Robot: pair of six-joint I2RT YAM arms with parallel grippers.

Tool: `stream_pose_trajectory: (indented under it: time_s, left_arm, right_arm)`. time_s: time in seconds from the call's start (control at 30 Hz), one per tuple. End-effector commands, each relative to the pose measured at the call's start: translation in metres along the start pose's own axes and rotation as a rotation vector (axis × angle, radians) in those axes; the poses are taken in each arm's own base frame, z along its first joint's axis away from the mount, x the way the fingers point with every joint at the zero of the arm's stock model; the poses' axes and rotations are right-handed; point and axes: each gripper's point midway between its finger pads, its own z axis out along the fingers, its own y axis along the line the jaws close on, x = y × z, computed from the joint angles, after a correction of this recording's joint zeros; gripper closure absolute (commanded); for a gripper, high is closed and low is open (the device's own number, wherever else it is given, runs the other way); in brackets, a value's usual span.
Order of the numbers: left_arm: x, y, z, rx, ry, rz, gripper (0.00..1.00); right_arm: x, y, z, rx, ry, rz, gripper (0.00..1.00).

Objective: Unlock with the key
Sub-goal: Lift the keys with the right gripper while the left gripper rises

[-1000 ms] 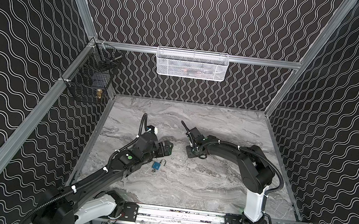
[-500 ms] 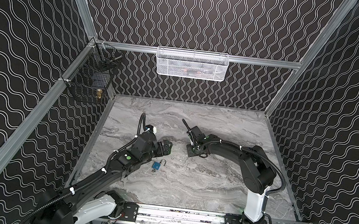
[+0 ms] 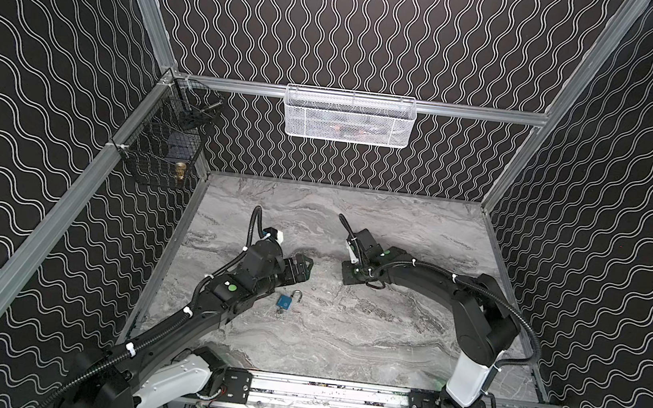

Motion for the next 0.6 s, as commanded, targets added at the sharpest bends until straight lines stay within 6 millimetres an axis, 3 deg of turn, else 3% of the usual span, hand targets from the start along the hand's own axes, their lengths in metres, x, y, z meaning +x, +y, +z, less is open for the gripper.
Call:
stream_pose_trajectory:
  time_s: [0.0, 0.57]
  left_arm:
    - [-0.003, -0.016, 0.002, 0.085, 0.005, -0.085, 0.01]
    - [-0.014, -0.038, 0.004, 0.206, 0.033, -0.394, 0.01]
  right_arm:
    - [-0.008, 0.016, -0.012, -0.089, -0.037, 0.041, 1.00]
    - [-0.020, 0.043, -0.081, -0.261, -0.155, 0.092, 1.00]
